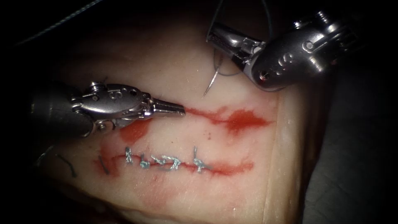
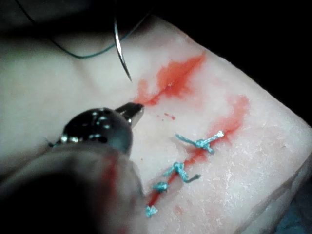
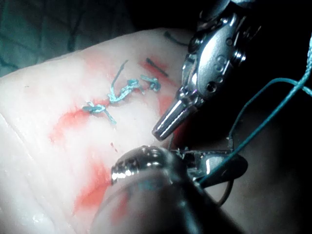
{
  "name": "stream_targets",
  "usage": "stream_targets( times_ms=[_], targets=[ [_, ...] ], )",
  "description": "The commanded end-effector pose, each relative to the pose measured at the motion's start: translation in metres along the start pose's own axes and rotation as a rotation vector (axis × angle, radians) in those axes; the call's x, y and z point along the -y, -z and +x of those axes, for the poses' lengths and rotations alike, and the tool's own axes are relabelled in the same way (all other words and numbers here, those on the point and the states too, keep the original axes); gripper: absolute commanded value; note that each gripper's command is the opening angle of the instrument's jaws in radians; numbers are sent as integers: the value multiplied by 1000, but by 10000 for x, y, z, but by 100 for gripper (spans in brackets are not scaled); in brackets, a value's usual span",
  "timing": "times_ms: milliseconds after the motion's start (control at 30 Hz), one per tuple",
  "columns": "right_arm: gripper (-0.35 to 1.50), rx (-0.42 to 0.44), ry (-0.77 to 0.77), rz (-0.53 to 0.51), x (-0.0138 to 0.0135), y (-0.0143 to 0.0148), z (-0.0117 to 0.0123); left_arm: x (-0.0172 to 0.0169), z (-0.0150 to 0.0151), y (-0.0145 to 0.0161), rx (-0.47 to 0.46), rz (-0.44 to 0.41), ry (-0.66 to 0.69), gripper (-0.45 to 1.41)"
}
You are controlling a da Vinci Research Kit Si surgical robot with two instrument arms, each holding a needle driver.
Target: Wound Closure
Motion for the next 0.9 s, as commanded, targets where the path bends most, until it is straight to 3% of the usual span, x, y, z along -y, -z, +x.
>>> stream_targets(
  times_ms=[33, 67, 167, 400, 533, 900],
  targets=[
    [-35, 16, 17, -15, -6, -12, -4, -2, 4, -8, -6, -44, 17, -45],
    [-35, 33, 30, -36, -7, -13, -4, 1, 13, -11, -23, -136, 54, -45],
    [-35, 71, 30, -55, -7, -15, -4, 2, 20, -15, -44, -178, 88, -45],
    [-35, 145, 90, -74, -12, -18, -7, 3, 30, -26, -38, -201, 182, -45],
    [-35, 181, 199, -68, -16, -21, -7, 4, 31, -30, -27, -219, 211, -45],
    [-35, 176, 356, -143, -25, -25, -5, 8, 23, -37, -11, -235, 264, -45]
  ],
)
